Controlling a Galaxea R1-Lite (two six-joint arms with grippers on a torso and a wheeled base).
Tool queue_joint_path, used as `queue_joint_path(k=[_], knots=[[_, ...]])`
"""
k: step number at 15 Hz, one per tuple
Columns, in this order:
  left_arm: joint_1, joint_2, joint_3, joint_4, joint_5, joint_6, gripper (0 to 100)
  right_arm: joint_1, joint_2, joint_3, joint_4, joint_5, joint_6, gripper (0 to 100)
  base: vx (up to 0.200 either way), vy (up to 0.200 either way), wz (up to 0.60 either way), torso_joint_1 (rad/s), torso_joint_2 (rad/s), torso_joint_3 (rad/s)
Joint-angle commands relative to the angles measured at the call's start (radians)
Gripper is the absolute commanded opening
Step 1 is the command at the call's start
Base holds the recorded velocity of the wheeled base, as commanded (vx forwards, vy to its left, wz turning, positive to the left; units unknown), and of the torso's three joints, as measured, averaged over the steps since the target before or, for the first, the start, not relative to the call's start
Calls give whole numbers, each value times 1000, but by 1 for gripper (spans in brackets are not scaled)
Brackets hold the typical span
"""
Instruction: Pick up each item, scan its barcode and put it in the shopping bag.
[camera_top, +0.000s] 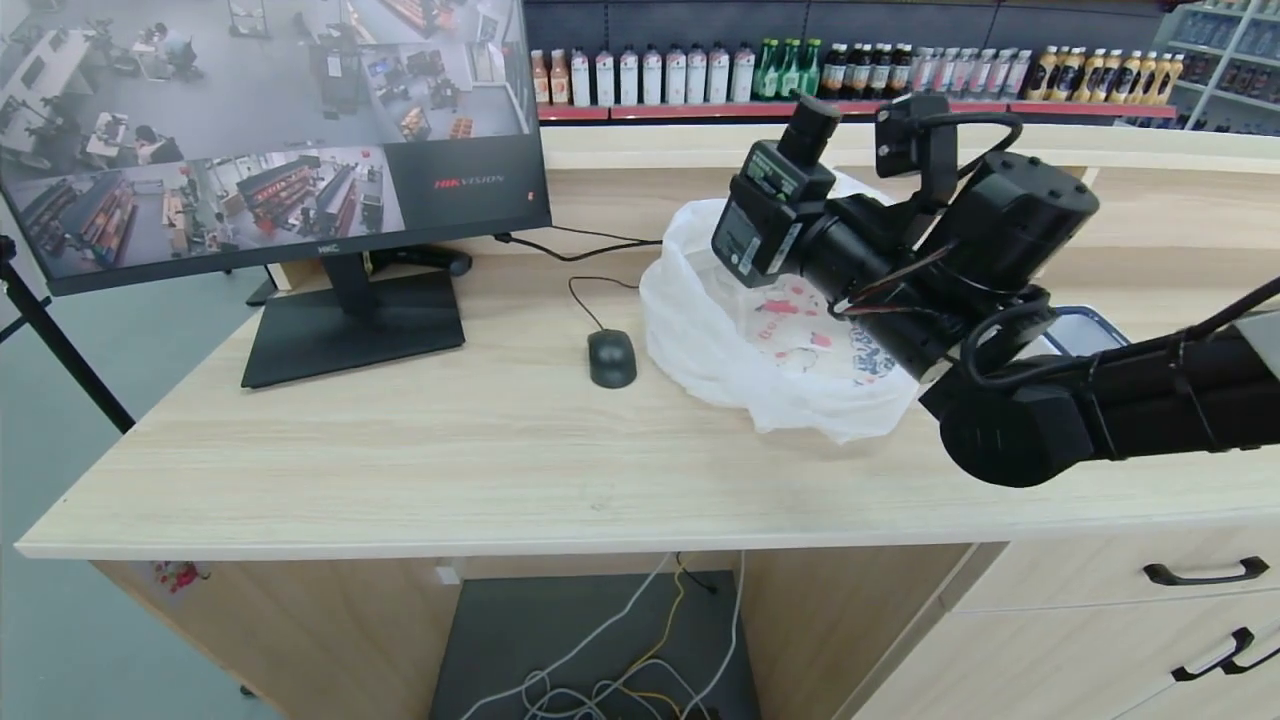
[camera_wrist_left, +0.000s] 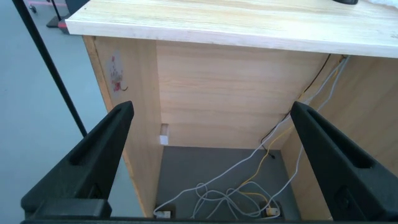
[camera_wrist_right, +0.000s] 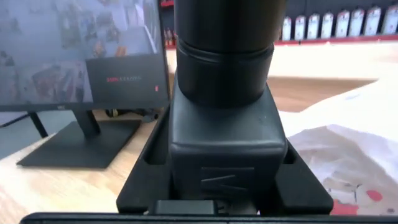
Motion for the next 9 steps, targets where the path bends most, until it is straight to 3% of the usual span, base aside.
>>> queue_joint_path(k=[1, 9], knots=[[-1, 0, 0, 0, 0, 0, 100, -5, 32, -31, 30, 1, 4, 0, 0, 0, 0, 0, 0, 0], [-1, 0, 0, 0, 0, 0, 100, -60, 93, -177, 237, 2, 34, 0, 0, 0, 0, 0, 0, 0]])
